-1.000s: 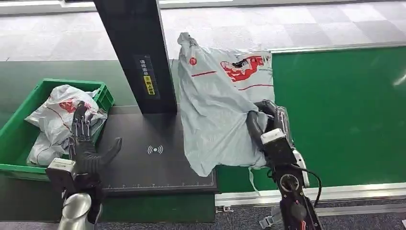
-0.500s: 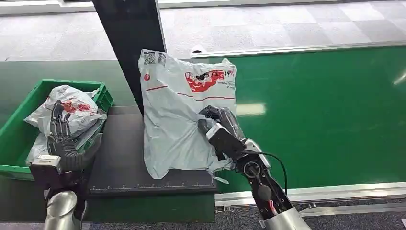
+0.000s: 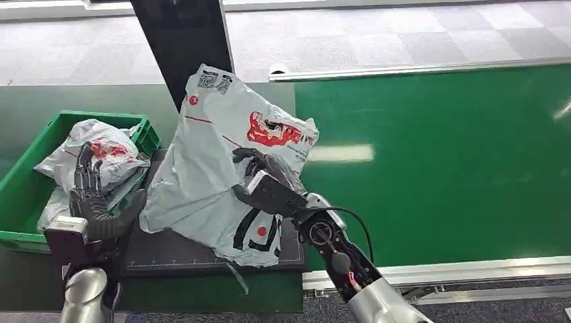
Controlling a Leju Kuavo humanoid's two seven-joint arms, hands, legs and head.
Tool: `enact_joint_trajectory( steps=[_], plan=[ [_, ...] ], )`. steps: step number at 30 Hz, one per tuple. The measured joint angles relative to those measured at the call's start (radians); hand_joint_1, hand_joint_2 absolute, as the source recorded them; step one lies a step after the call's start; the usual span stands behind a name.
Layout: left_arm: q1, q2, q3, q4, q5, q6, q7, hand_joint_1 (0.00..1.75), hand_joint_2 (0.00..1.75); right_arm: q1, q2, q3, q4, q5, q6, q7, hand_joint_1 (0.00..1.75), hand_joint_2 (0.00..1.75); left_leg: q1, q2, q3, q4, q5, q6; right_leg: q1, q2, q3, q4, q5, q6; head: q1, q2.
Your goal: Moved the parcel from conveyor to table for the left to box.
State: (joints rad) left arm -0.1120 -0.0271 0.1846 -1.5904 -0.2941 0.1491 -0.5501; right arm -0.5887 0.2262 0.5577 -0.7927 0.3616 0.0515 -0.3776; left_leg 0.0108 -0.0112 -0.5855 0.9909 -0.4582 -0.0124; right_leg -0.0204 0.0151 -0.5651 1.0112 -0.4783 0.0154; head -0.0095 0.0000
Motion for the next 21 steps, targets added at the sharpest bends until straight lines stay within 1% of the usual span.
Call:
enact_joint_trajectory(
  steps=[6, 14, 17, 21],
  plan=[
    [-0.020, 0.006, -0.028, 0.029, -0.003, -0.013, 0.001, 0.00, 1.75, -0.012, 0.002, -0.004, 0.027, -0.050, 0.002, 0.010, 0.00, 0.00, 0.000, 0.000, 0.000, 0.000, 0.000, 0.000, 0.000, 0.000, 0.000, 0.000, 0.000, 0.000, 0.000, 0.000],
    [-0.075, 0.015, -0.084, 0.070, -0.019, -0.038, 0.022, 0.00, 1.75, -0.024, 0.002, -0.029, 0.056, -0.121, 0.033, 0.011, 0.00, 0.00, 0.000, 0.000, 0.000, 0.000, 0.000, 0.000, 0.000, 0.000, 0.000, 0.000, 0.000, 0.000, 0.000, 0.000],
    [-0.102, 0.021, -0.104, 0.089, -0.022, -0.045, 0.029, 0.00, 1.75, -0.029, 0.006, -0.037, 0.062, -0.134, 0.032, 0.013, 0.00, 0.00, 0.000, 0.000, 0.000, 0.000, 0.000, 0.000, 0.000, 0.000, 0.000, 0.000, 0.000, 0.000, 0.000, 0.000],
    [-0.110, 0.026, -0.151, 0.100, -0.050, -0.066, 0.045, 0.00, 1.75, -0.028, 0.006, -0.052, 0.057, -0.153, 0.000, -0.006, 0.00, 0.00, 0.000, 0.000, 0.000, 0.000, 0.000, 0.000, 0.000, 0.000, 0.000, 0.000, 0.000, 0.000, 0.000, 0.000]
  ],
)
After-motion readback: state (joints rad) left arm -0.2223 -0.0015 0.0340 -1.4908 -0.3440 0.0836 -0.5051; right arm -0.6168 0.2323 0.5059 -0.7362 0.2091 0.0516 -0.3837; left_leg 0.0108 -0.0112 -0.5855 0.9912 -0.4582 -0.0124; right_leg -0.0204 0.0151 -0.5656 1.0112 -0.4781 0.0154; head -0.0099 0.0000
